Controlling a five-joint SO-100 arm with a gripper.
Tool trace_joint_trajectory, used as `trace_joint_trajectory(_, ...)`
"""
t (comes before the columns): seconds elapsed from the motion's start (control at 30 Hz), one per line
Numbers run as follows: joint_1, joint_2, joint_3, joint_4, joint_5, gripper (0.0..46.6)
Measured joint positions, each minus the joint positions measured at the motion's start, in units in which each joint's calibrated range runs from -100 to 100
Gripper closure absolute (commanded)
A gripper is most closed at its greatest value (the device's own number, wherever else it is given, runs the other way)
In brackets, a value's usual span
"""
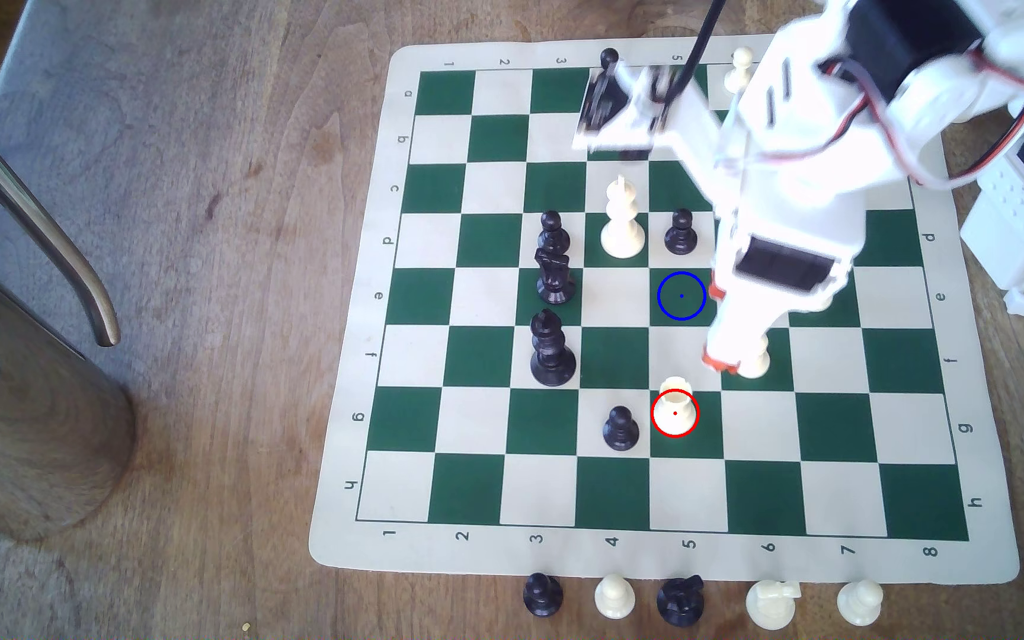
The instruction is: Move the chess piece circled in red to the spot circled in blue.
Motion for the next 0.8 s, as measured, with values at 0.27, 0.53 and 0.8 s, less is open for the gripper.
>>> trace_joint_trajectory(0.27,-0.96,12.23,-3.80,-2.95,0.15,24.0)
trace_joint_trajectory(0.53,-0.59,15.42,-3.80,-5.42,0.15,25.5)
trace_joint_trajectory(0.8,0.29,18.68,-3.80,-7.01,0.15,31.1)
